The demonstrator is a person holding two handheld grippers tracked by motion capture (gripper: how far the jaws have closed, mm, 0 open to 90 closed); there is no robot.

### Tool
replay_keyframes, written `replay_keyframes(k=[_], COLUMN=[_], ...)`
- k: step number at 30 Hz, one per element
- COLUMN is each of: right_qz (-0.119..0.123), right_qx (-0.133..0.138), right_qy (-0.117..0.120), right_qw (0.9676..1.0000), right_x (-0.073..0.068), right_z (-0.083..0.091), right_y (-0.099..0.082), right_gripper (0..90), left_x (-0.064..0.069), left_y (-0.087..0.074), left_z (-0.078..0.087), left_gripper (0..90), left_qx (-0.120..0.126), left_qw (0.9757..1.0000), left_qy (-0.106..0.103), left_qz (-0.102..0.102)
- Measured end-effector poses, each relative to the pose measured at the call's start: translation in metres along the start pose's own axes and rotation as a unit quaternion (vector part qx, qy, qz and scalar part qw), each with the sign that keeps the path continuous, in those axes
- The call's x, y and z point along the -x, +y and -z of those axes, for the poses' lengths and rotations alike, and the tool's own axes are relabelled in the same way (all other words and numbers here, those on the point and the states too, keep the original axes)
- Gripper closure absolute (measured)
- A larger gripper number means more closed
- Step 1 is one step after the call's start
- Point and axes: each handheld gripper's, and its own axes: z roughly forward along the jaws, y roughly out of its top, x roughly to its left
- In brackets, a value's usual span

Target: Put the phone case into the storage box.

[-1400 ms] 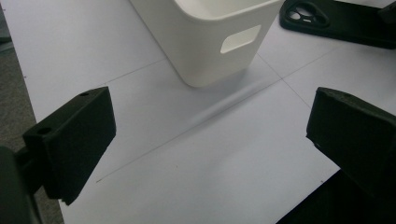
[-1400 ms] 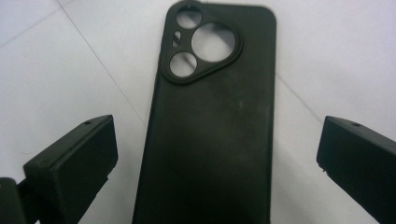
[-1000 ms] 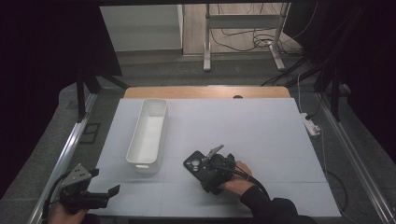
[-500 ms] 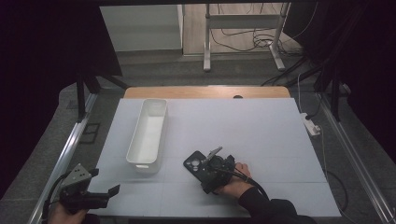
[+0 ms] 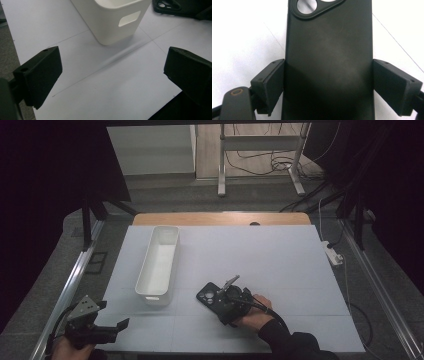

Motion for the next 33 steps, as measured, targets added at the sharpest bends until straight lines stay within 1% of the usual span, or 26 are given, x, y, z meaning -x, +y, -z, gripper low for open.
replay_keyframes(k=[2,5,9,13,16,18,23,25,26,29,30,31,32,33], right_qz=[-0.002,0.002,0.001,-0.001,-0.003,-0.005,-0.008,-0.007,-0.007,-0.010,-0.010,-0.010,-0.011,-0.011], right_qx=[0.002,0.019,0.038,0.056,0.069,0.074,0.097,0.104,0.104,0.121,0.123,0.123,0.132,0.134], right_qy=[0.004,0.009,0.017,0.018,0.025,0.025,0.025,0.026,0.026,0.027,0.029,0.029,0.031,0.031], right_qw=[1.0000,0.9998,0.9991,0.9983,0.9973,0.9969,0.9949,0.9942,0.9942,0.9922,0.9920,0.9920,0.9907,0.9905], right_x=[0.000,0.002,0.003,0.006,0.009,0.011,0.014,0.015,0.015,0.018,0.019,0.019,0.020,0.021], right_z=[0.001,0.006,0.012,0.020,0.025,0.029,0.039,0.043,0.043,0.053,0.054,0.054,0.058,0.059], right_y=[-0.001,-0.002,-0.003,-0.004,-0.006,-0.007,-0.009,-0.010,-0.010,-0.014,-0.014,-0.014,-0.016,-0.016], right_gripper=[14.5,14.6,14.6,14.7,14.8,14.9,14.9,14.9,14.9,14.9,14.9,14.9,14.9,14.9], left_x=[0.001,0.001,0.004,0.007,0.010,0.014,0.020,0.022,0.022,0.023,0.024,0.024,0.024,0.025], left_y=[0.000,0.000,0.002,0.007,0.010,0.016,0.025,0.030,0.030,0.039,0.042,0.042,0.047,0.050], left_z=[0.001,0.001,-0.001,-0.003,-0.005,-0.006,-0.009,-0.010,-0.010,-0.012,-0.013,-0.013,-0.014,-0.016], left_gripper=[1.8,1.2,0.0,0.0,0.0,0.0,0.0,0.0,0.0,0.0,0.0,0.0,0.0,0.0], left_qx=[0.002,0.002,-0.004,0.001,0.001,0.008,0.020,0.023,0.023,0.036,0.040,0.040,0.043,0.045], left_qw=[1.0000,1.0000,0.9998,0.9998,0.9998,0.9996,0.9989,0.9985,0.9985,0.9973,0.9968,0.9968,0.9962,0.9956], left_qy=[0.000,0.001,0.006,0.000,-0.004,-0.008,-0.032,-0.038,-0.038,-0.054,-0.059,-0.059,-0.064,-0.070], left_qz=[-0.003,-0.006,-0.018,-0.019,-0.020,-0.025,-0.029,-0.031,-0.031,-0.034,-0.036,-0.036,-0.040,-0.042])
